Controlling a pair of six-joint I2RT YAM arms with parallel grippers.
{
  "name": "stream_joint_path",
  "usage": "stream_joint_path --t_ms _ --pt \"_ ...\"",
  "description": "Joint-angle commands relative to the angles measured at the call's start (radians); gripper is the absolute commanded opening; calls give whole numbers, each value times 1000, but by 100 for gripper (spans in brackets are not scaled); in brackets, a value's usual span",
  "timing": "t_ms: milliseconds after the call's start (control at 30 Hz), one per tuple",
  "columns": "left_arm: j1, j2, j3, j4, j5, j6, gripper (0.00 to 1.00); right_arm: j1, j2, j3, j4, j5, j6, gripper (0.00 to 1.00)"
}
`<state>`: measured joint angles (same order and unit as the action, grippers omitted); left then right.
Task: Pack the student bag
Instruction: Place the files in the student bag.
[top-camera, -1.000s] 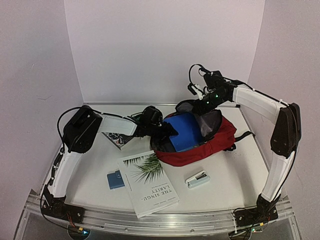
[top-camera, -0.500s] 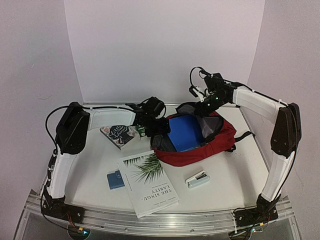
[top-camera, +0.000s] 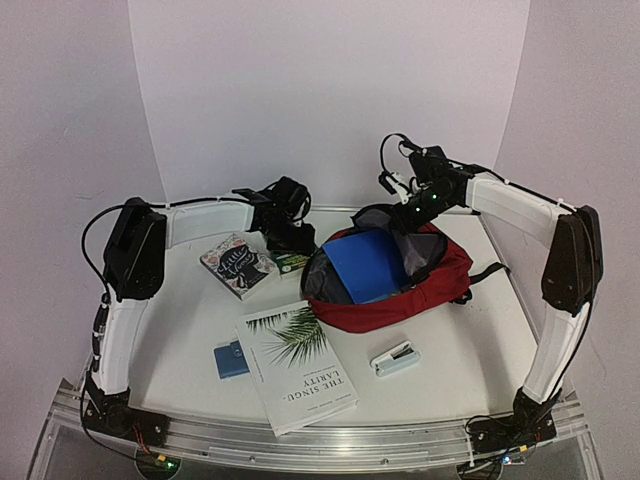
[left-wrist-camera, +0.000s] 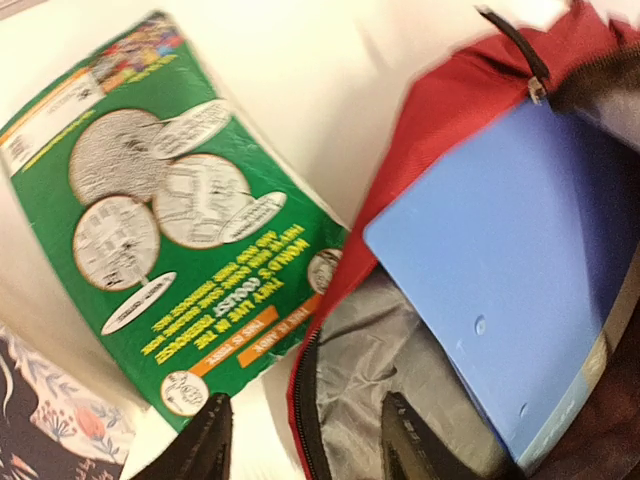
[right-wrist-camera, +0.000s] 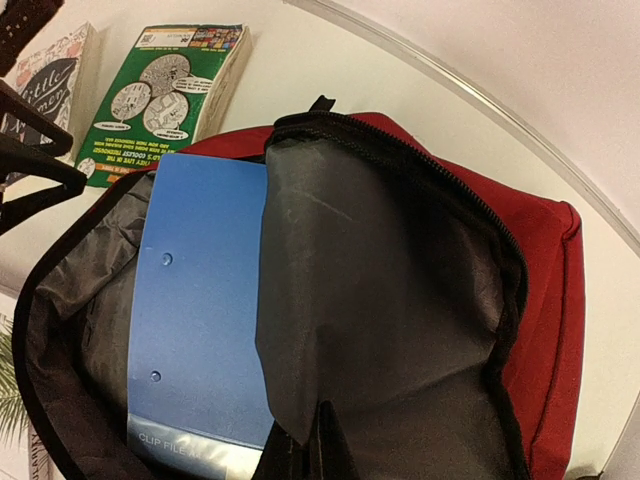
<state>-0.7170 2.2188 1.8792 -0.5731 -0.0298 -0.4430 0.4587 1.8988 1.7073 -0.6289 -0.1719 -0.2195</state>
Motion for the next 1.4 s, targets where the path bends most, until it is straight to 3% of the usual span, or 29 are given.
stream_joint_path --t_ms 0,567,667,800,867,1167,1300,1367 --pt "1 44 83 0 86 109 48 -3 -26 24 45 -3 -2 0" --pt "43 196 206 16 181 151 41 -4 -34 7 45 -17 -12 0" --pt "48 204 215 25 206 157 31 -3 -34 3 44 -15 -14 0" --pt "47 167 209 26 235 160 9 -4 -27 -2 45 -1 -25 0" --pt "44 130 195 21 195 152 1 -5 -21 -3 47 9 -30 0" --pt "-39 -1 247 -31 -269 238 0 -23 12 -18 51 46 -51 0" --pt "-77 8 254 -13 -367 306 0 -32 29 -16 56 66 -61 0" --pt "-78 25 260 -32 -333 292 0 -37 44 -15 59 70 -64 0"
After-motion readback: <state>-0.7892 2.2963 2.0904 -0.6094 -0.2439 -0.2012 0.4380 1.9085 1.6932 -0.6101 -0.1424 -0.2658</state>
